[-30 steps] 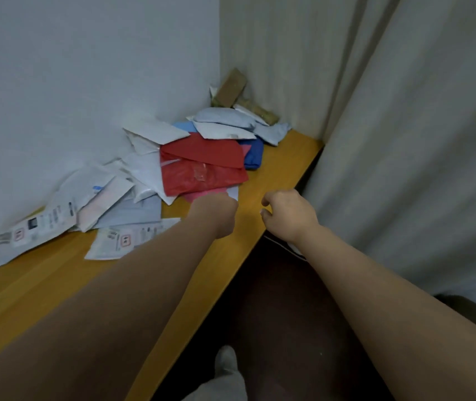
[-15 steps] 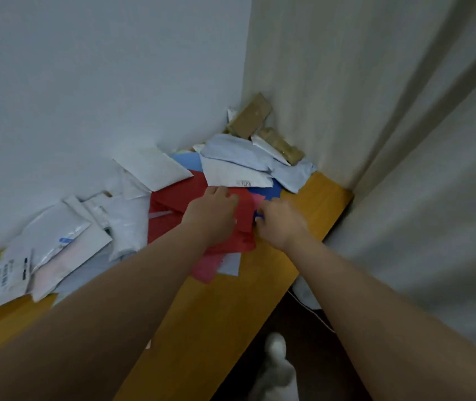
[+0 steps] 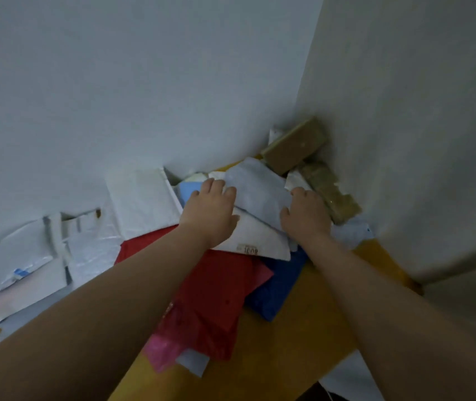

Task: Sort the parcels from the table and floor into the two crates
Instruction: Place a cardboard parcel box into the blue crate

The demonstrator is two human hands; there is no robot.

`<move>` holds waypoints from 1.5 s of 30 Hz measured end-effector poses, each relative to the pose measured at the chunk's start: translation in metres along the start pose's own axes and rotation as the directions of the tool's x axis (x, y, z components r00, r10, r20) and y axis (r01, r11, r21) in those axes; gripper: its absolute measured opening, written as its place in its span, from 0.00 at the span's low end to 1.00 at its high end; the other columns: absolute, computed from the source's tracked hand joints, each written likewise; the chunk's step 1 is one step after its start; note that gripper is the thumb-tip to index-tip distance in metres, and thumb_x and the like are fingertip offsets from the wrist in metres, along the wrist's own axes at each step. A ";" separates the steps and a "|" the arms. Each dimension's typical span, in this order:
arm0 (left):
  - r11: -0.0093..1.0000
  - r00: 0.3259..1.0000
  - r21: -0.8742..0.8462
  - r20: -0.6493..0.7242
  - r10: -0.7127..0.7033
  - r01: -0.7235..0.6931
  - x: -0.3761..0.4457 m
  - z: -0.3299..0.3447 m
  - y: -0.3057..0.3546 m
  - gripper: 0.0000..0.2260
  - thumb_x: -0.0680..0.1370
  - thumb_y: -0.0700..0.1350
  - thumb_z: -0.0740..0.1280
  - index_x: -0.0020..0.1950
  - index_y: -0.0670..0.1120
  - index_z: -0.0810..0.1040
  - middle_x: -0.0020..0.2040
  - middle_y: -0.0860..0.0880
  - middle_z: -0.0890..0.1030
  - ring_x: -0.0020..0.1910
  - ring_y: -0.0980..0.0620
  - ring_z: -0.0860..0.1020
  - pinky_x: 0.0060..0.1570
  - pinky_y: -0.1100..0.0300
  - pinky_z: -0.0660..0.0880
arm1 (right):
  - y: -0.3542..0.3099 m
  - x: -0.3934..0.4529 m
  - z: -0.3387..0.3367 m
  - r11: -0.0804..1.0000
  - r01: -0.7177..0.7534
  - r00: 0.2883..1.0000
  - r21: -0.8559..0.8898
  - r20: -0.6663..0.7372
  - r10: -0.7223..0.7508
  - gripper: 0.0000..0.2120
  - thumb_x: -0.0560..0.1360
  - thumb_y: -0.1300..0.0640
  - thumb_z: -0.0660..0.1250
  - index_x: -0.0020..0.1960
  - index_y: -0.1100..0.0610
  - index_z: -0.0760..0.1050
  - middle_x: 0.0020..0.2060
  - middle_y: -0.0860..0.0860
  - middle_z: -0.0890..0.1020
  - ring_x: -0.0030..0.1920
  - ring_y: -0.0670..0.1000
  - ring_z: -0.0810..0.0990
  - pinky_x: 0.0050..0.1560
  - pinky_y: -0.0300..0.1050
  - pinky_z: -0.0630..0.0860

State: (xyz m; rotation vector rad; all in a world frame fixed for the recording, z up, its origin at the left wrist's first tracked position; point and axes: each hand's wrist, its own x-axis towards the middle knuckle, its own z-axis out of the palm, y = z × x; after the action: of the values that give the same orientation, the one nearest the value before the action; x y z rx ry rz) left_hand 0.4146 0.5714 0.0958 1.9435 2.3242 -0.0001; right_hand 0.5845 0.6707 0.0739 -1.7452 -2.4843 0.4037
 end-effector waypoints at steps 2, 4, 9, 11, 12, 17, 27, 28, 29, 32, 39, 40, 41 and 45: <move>1.000 1.000 0.013 0.028 -0.013 0.013 0.018 0.008 0.004 0.25 0.79 0.56 0.60 0.73 0.45 0.62 0.73 0.42 0.61 0.74 0.42 0.56 0.66 0.45 0.63 | 0.016 0.032 -0.001 1.000 -0.024 0.999 0.005 0.022 0.024 0.18 0.79 0.53 0.60 0.65 0.62 0.67 0.61 0.60 0.74 0.62 0.59 0.72 0.58 0.50 0.70; 0.999 0.999 0.025 0.041 -0.027 0.026 0.036 0.014 0.004 0.26 0.80 0.55 0.59 0.74 0.45 0.61 0.75 0.42 0.59 0.75 0.42 0.54 0.68 0.46 0.62 | 0.023 0.065 -0.003 0.997 -0.051 0.999 0.050 0.021 0.050 0.21 0.78 0.52 0.62 0.67 0.62 0.66 0.63 0.60 0.73 0.63 0.60 0.72 0.60 0.50 0.69; 0.995 0.992 0.000 0.070 -0.100 0.100 0.069 0.022 -0.007 0.27 0.80 0.55 0.60 0.76 0.46 0.59 0.75 0.43 0.60 0.76 0.43 0.53 0.69 0.47 0.62 | 0.015 0.137 0.007 0.911 -0.252 0.967 0.326 0.051 0.249 0.31 0.76 0.48 0.67 0.69 0.65 0.62 0.66 0.63 0.71 0.66 0.63 0.70 0.63 0.54 0.69; 0.992 0.988 -0.029 0.090 -0.123 0.126 0.079 0.027 -0.010 0.27 0.80 0.55 0.60 0.76 0.47 0.59 0.76 0.43 0.59 0.77 0.44 0.53 0.70 0.47 0.61 | 0.008 0.159 0.016 0.836 -0.351 0.934 0.421 0.092 0.346 0.38 0.74 0.44 0.69 0.72 0.65 0.57 0.69 0.63 0.69 0.68 0.64 0.68 0.64 0.55 0.68; 0.989 0.986 -0.045 0.098 -0.133 0.138 0.084 0.030 -0.011 0.27 0.80 0.55 0.60 0.76 0.47 0.59 0.76 0.43 0.59 0.77 0.44 0.53 0.70 0.48 0.61 | 0.003 0.169 0.022 0.808 -0.386 0.919 0.445 0.111 0.378 0.43 0.74 0.42 0.69 0.74 0.65 0.52 0.70 0.64 0.67 0.69 0.64 0.67 0.65 0.55 0.67; 0.984 0.986 -0.109 0.097 -0.134 0.144 0.110 0.041 -0.014 0.27 0.80 0.54 0.60 0.77 0.48 0.59 0.76 0.45 0.59 0.77 0.46 0.53 0.71 0.51 0.61 | -0.016 0.209 0.044 0.650 -0.550 0.816 0.525 0.174 0.551 0.59 0.71 0.37 0.70 0.75 0.69 0.34 0.75 0.66 0.57 0.73 0.64 0.60 0.69 0.56 0.62; 0.964 0.977 -0.182 0.125 -0.171 0.192 0.121 0.058 -0.033 0.25 0.80 0.53 0.61 0.76 0.48 0.61 0.75 0.45 0.61 0.76 0.46 0.55 0.69 0.51 0.64 | -0.024 0.236 0.061 0.405 -0.550 0.712 0.730 0.157 0.684 0.54 0.71 0.44 0.72 0.77 0.65 0.38 0.73 0.63 0.56 0.71 0.65 0.60 0.71 0.55 0.60; 0.958 0.976 -0.205 0.133 -0.174 0.199 0.119 0.058 -0.035 0.25 0.80 0.52 0.61 0.76 0.48 0.61 0.75 0.45 0.61 0.76 0.46 0.56 0.69 0.51 0.64 | -0.024 0.229 0.063 0.392 -0.476 0.740 0.787 0.117 0.663 0.52 0.72 0.46 0.72 0.78 0.64 0.40 0.73 0.64 0.56 0.71 0.65 0.60 0.71 0.53 0.60; 0.949 0.975 -0.238 0.130 -0.181 0.208 0.117 0.057 -0.038 0.25 0.80 0.52 0.62 0.76 0.48 0.62 0.75 0.45 0.62 0.75 0.47 0.57 0.69 0.51 0.63 | -0.025 0.221 0.063 0.375 -0.378 0.774 0.847 0.067 0.630 0.50 0.73 0.48 0.72 0.78 0.63 0.42 0.73 0.64 0.56 0.72 0.64 0.60 0.71 0.52 0.61; 0.896 0.973 -0.380 0.052 -0.226 0.229 0.110 0.046 -0.050 0.23 0.80 0.49 0.63 0.74 0.45 0.66 0.72 0.44 0.66 0.72 0.45 0.62 0.70 0.53 0.62 | -0.037 0.192 0.053 0.240 -0.105 0.880 0.965 -0.022 0.474 0.36 0.77 0.55 0.69 0.77 0.64 0.54 0.72 0.62 0.65 0.71 0.59 0.66 0.71 0.48 0.65; 0.615 0.895 -0.740 -0.041 -0.444 0.271 0.064 -0.005 -0.067 0.21 0.83 0.54 0.55 0.69 0.42 0.72 0.61 0.44 0.77 0.60 0.47 0.76 0.57 0.58 0.71 | -0.076 0.107 0.019 -0.285 -0.484 0.875 0.827 0.447 -0.188 0.23 0.77 0.52 0.62 0.68 0.62 0.72 0.61 0.61 0.79 0.63 0.62 0.77 0.66 0.60 0.71; 0.547 0.894 -0.797 -0.023 -0.448 0.254 0.054 -0.011 -0.065 0.22 0.82 0.56 0.55 0.67 0.43 0.73 0.58 0.47 0.79 0.56 0.50 0.78 0.52 0.60 0.73 | -0.081 0.094 0.017 -0.296 -0.517 0.852 0.803 0.447 -0.273 0.24 0.76 0.51 0.62 0.69 0.62 0.72 0.62 0.61 0.79 0.64 0.63 0.76 0.67 0.62 0.70; 0.447 0.898 -0.864 0.015 -0.439 0.233 0.040 -0.019 -0.064 0.22 0.82 0.59 0.55 0.66 0.45 0.73 0.56 0.50 0.80 0.54 0.54 0.79 0.51 0.63 0.74 | -0.087 0.080 0.014 -0.306 -0.536 0.834 0.787 0.438 -0.335 0.25 0.75 0.50 0.61 0.68 0.62 0.72 0.62 0.62 0.78 0.64 0.63 0.76 0.67 0.62 0.70; 0.085 0.943 -0.979 0.151 -0.298 0.183 -0.019 -0.043 -0.064 0.23 0.78 0.66 0.56 0.70 0.59 0.69 0.59 0.56 0.82 0.57 0.56 0.80 0.55 0.60 0.77 | -0.114 0.027 -0.002 -0.278 -0.566 0.788 0.776 0.410 -0.459 0.20 0.75 0.53 0.58 0.57 0.61 0.82 0.58 0.61 0.81 0.56 0.60 0.82 0.54 0.55 0.79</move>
State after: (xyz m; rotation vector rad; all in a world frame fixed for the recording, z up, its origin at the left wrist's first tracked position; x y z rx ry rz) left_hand 0.3515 0.5442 0.1358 0.7716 1.6738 1.3023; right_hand 0.4713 0.6602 0.1032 -0.7187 -0.8055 2.5015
